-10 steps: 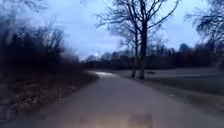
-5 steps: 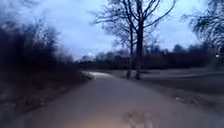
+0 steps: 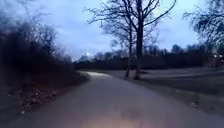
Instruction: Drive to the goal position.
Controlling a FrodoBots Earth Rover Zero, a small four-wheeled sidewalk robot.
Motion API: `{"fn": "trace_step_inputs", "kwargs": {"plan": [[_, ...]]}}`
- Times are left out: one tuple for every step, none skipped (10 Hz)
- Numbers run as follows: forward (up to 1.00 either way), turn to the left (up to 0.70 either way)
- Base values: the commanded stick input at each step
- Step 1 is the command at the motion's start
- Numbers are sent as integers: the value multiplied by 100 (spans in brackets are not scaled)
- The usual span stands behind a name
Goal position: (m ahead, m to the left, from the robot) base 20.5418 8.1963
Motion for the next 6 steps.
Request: {"fn": "trace_step_inputs", "kwargs": {"plan": [[100, 0], [100, 0], [100, 0], [100, 0], [100, 0], [100, 0]]}}
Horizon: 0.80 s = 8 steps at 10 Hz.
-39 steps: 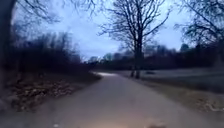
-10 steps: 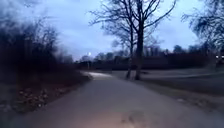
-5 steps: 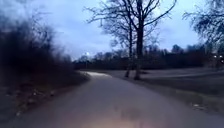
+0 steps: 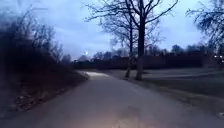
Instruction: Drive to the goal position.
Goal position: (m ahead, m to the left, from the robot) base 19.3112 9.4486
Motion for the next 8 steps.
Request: {"fn": "trace_step_inputs", "kwargs": {"plan": [[100, 0], [100, 0], [100, 0], [100, 1], [100, 37], [100, 40], [100, 40], [100, 27]]}}
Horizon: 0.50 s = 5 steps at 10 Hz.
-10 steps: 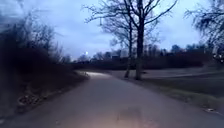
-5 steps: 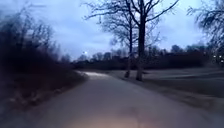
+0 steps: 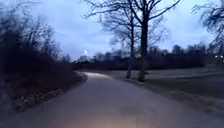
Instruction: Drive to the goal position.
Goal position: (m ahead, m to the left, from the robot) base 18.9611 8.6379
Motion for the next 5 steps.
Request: {"fn": "trace_step_inputs", "kwargs": {"plan": [[100, 14], [100, 0], [100, 0], [100, 0], [100, 0]]}}
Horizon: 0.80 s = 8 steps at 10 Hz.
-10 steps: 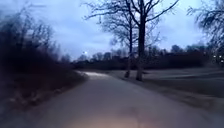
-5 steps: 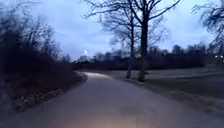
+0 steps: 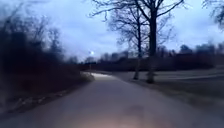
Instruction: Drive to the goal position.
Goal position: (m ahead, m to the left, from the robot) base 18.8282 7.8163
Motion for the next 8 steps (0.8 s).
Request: {"fn": "trace_step_inputs", "kwargs": {"plan": [[100, 0], [100, 0], [100, 0], [100, 0], [100, 0], [100, 0], [100, 0], [100, 0]]}}
